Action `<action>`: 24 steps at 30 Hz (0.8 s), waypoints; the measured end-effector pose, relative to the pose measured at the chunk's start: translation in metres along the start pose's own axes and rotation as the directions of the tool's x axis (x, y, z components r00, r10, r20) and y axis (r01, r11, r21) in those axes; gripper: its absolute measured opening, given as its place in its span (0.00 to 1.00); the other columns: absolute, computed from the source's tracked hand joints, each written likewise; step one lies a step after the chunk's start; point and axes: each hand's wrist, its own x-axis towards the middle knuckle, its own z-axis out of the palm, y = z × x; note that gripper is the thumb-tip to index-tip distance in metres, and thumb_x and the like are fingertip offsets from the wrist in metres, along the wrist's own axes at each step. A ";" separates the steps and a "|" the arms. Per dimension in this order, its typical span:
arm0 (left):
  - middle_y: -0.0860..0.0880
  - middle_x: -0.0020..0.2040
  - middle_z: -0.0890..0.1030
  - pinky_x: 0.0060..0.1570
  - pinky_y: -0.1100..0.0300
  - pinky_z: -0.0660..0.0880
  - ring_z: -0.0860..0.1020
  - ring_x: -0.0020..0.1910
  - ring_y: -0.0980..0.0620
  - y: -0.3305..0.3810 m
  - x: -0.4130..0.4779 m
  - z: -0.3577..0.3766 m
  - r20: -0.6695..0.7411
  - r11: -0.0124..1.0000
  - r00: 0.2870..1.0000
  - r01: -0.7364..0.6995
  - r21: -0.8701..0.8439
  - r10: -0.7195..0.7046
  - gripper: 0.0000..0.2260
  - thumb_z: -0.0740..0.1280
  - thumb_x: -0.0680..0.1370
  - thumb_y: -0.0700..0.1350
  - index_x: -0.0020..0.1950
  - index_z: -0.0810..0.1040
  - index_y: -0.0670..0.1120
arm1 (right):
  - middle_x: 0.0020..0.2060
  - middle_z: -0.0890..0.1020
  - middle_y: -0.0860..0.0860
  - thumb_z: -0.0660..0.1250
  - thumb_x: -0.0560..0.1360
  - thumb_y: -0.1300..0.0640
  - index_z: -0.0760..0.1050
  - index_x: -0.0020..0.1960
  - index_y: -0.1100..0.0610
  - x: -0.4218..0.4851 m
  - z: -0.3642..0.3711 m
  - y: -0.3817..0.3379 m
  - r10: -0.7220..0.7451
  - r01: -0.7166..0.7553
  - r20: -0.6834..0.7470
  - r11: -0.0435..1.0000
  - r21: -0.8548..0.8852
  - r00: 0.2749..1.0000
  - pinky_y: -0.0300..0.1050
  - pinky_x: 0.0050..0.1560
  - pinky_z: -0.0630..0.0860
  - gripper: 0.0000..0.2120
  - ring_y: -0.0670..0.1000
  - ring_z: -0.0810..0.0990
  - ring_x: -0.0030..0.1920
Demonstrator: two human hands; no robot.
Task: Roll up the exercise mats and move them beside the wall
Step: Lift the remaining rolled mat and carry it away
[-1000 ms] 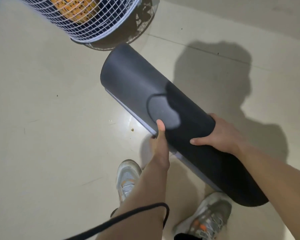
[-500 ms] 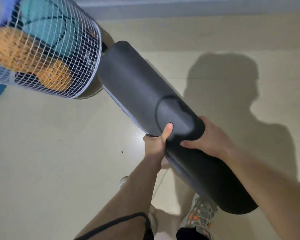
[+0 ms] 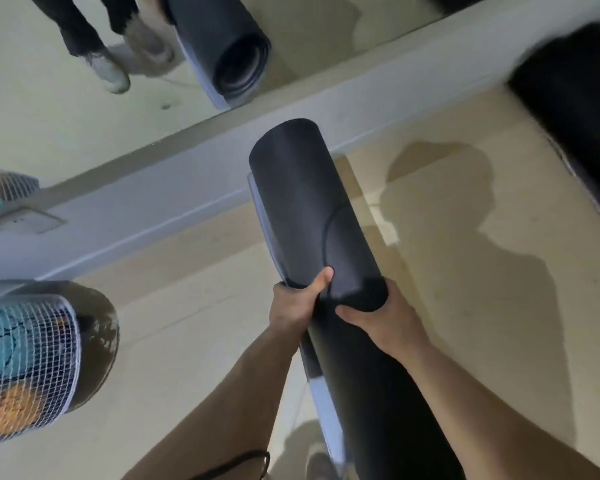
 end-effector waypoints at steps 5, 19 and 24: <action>0.52 0.57 0.84 0.50 0.61 0.78 0.82 0.55 0.50 0.071 0.003 0.124 0.150 0.996 0.986 -0.076 0.054 0.067 0.33 0.80 0.68 0.65 0.64 0.80 0.45 | 0.67 0.77 0.44 0.81 0.63 0.37 0.65 0.76 0.46 0.042 -0.132 0.003 0.038 -0.037 -0.092 0.999 0.011 0.995 0.46 0.56 0.74 0.47 0.53 0.78 0.64; 0.51 0.57 0.84 0.64 0.50 0.79 0.82 0.57 0.49 0.186 0.096 0.455 0.340 0.990 0.939 -0.002 0.140 -0.046 0.32 0.80 0.67 0.63 0.63 0.79 0.45 | 0.54 0.75 0.39 0.76 0.61 0.28 0.66 0.71 0.42 0.239 -0.406 0.077 0.117 -0.145 -0.245 0.985 -0.096 0.962 0.49 0.56 0.78 0.44 0.51 0.80 0.58; 0.52 0.58 0.84 0.63 0.51 0.79 0.82 0.59 0.49 0.201 0.139 0.559 0.339 0.984 0.937 0.019 0.180 -0.080 0.38 0.80 0.58 0.66 0.61 0.79 0.48 | 0.56 0.77 0.41 0.77 0.64 0.31 0.66 0.71 0.43 0.314 -0.480 0.118 0.103 -0.130 -0.223 0.985 -0.109 0.969 0.48 0.54 0.78 0.42 0.51 0.80 0.56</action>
